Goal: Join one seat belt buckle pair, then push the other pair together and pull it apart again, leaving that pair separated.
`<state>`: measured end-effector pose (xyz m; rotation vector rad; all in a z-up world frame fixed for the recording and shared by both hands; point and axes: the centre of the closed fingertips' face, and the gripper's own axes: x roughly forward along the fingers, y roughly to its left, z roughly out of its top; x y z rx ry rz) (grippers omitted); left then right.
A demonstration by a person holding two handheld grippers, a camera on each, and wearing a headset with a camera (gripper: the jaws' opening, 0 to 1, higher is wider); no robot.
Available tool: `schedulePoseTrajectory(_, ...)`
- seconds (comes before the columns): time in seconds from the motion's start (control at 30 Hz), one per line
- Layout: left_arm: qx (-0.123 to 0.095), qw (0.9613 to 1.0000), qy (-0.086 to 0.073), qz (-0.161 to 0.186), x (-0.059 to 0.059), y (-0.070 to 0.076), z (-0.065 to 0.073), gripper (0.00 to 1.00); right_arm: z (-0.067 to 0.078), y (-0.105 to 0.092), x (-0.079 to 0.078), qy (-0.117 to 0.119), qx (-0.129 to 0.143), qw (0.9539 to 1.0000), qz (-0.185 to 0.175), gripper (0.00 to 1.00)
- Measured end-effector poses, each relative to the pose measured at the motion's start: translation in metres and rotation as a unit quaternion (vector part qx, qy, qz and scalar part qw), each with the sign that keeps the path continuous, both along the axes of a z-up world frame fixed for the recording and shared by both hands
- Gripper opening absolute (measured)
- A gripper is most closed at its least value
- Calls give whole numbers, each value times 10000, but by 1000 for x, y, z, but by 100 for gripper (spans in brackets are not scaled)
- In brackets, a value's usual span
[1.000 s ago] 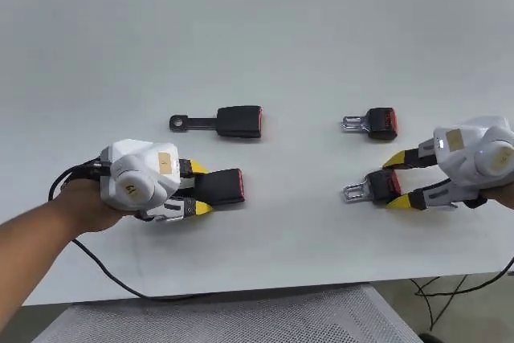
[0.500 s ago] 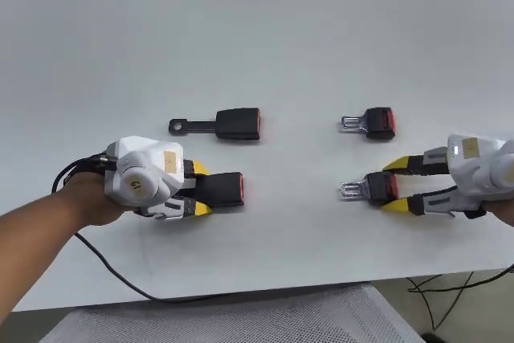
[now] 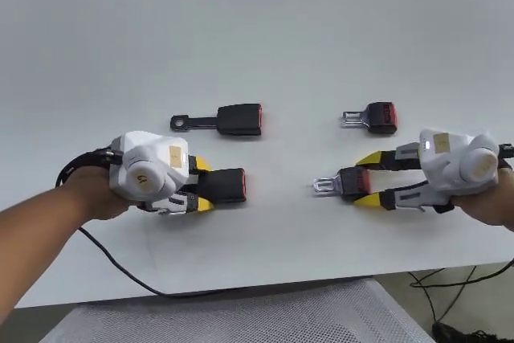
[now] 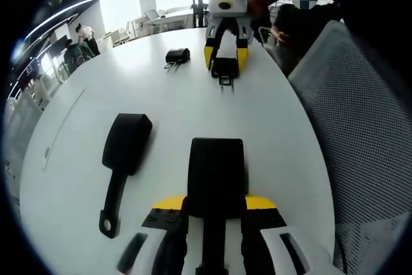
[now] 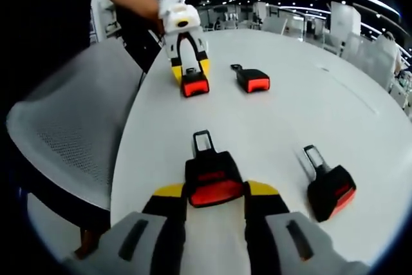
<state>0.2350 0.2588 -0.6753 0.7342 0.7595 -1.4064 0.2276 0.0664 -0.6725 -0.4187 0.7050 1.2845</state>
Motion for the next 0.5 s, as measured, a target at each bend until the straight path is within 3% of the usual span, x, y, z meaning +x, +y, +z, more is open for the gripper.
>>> schedulePoseTrajectory(0.27,10,10000,8,3,1,1,0,33,-3,44,8,-4,262,9993,-278,34)
schedulePoseTrajectory(0.5,40,10000,9,-21,2,2,0,33,-3,72,8,-77,422,9987,-258,34)
